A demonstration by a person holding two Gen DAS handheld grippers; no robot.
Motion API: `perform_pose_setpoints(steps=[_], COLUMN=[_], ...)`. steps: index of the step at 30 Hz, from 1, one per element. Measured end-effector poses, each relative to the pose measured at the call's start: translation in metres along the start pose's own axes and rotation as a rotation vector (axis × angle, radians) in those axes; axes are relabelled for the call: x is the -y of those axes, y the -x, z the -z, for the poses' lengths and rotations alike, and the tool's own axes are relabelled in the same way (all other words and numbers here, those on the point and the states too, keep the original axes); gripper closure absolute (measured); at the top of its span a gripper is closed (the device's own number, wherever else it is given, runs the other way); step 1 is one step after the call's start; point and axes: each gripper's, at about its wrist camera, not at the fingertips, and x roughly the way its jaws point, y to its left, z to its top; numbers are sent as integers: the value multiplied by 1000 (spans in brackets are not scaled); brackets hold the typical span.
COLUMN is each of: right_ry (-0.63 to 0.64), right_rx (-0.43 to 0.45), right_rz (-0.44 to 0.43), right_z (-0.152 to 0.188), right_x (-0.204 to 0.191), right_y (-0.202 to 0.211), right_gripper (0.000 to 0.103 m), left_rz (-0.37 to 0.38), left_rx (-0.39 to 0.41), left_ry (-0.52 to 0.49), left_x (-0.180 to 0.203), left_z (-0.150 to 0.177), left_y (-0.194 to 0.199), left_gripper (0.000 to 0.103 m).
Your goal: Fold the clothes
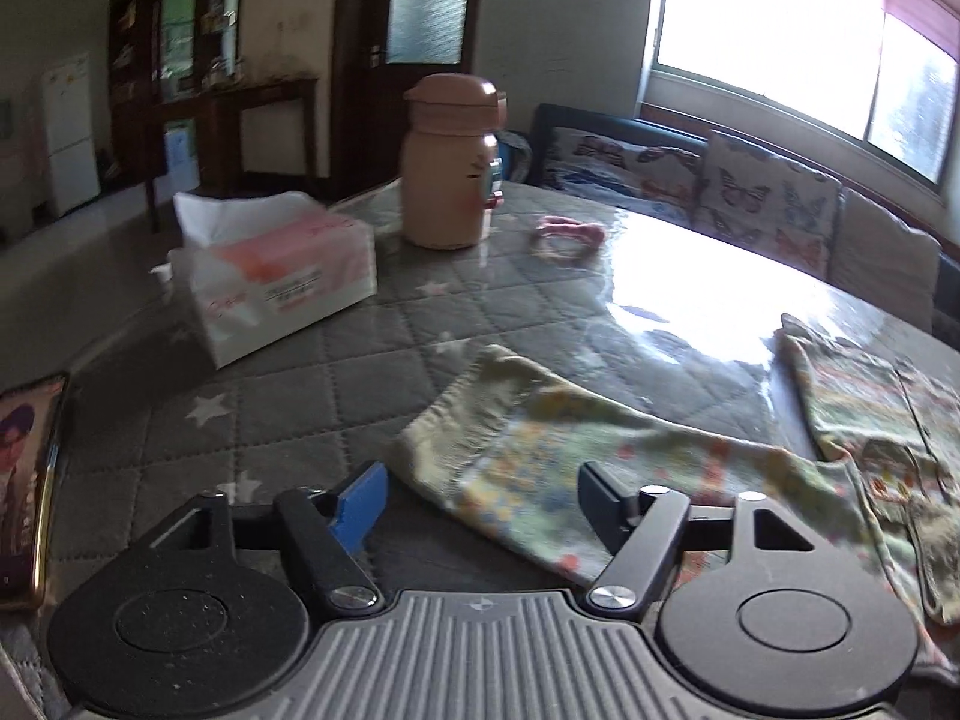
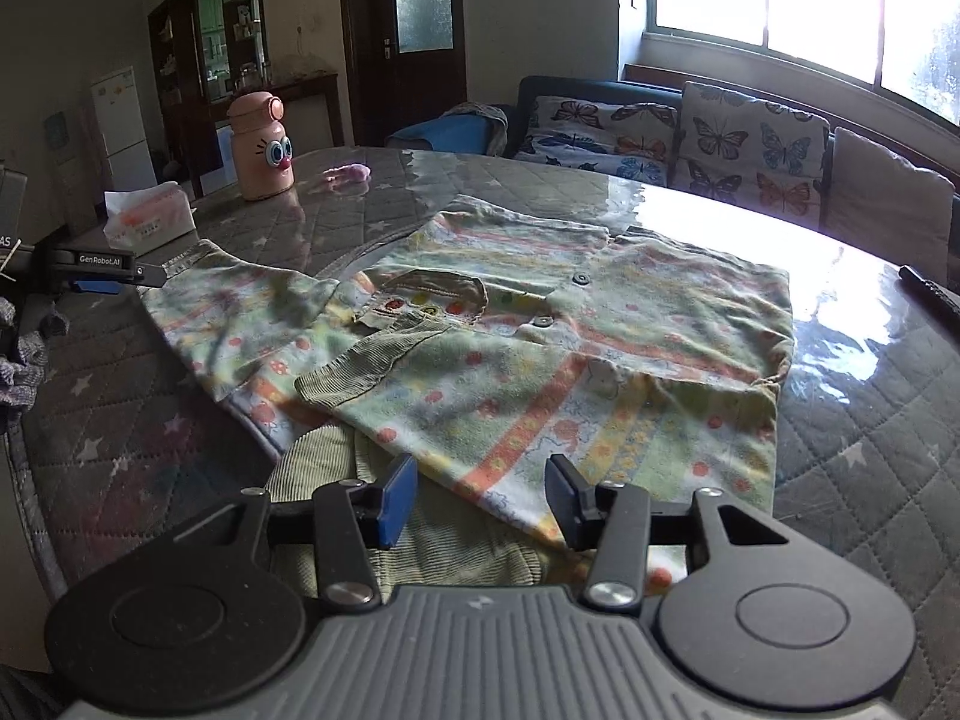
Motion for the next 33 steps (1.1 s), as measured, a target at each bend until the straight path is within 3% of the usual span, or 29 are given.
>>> perform_pose_setpoints(steps=[5,14,16,18,33], right_ry=[0,-1,-2,-4,-131], right_rx=[5,6,8,11,76], right_rz=[-3,-3,-3,-1,-11], right_z=[-2,-3,-3,-3,-8], right_x=[-1,-2,-2,-2,25], right_y=[0,0,0,1,14], right_gripper=[55,55,55,55,55], left_rz=[-14,-27,-29,-28,478], left_rx=[-29,-28,-27,-25,85], left_ry=[74,110,121,130,-84], left_x=[-15,-21,-22,-22,105], left_z=[-3,-6,-7,-8,-14], left_y=[-10,-12,-12,-12,64], left_gripper=[61,81,92,95,97])
